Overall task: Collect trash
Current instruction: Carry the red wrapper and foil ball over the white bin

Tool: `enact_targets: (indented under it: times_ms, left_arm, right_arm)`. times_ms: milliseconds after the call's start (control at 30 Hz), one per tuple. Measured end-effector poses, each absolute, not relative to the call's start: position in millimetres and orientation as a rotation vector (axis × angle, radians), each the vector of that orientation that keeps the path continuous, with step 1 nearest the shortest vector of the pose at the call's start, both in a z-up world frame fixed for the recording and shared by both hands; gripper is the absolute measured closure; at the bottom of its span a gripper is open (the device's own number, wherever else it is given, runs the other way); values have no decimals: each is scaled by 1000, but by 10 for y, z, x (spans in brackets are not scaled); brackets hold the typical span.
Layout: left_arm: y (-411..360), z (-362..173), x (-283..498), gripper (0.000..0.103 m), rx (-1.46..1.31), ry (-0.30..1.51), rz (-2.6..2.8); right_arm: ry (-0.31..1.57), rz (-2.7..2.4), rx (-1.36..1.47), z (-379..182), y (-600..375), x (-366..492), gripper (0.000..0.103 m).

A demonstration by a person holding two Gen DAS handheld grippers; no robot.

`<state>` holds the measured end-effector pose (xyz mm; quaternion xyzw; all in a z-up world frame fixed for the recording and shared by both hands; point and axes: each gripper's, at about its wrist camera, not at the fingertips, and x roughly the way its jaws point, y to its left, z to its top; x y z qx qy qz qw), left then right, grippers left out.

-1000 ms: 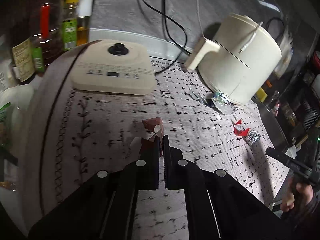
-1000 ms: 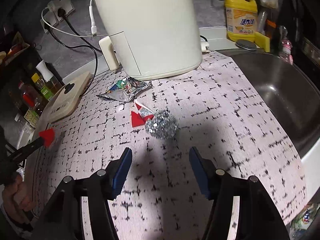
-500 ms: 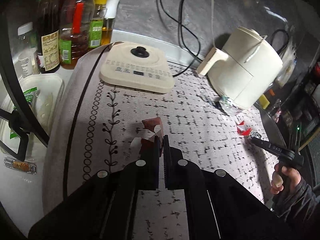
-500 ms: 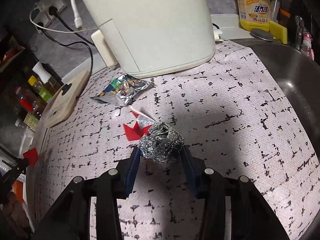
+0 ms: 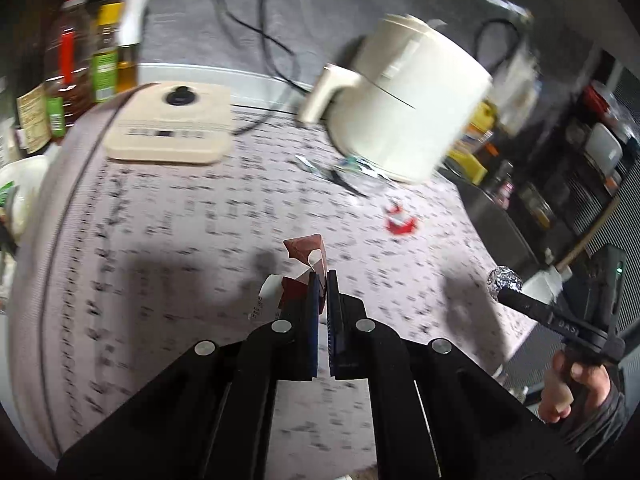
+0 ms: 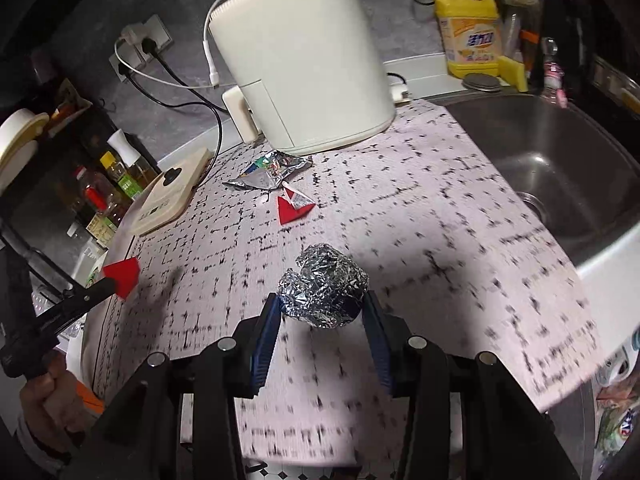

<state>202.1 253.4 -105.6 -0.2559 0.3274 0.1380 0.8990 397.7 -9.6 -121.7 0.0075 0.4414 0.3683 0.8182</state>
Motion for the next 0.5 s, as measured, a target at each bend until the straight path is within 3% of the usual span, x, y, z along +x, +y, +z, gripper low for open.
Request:
enact_targets:
  times_ms: [500]
  left_arm:
    - [953, -1039, 2461, 99, -431, 759, 30]
  right_arm:
    - [932, 618, 168, -1162, -1941, 3373, 62]
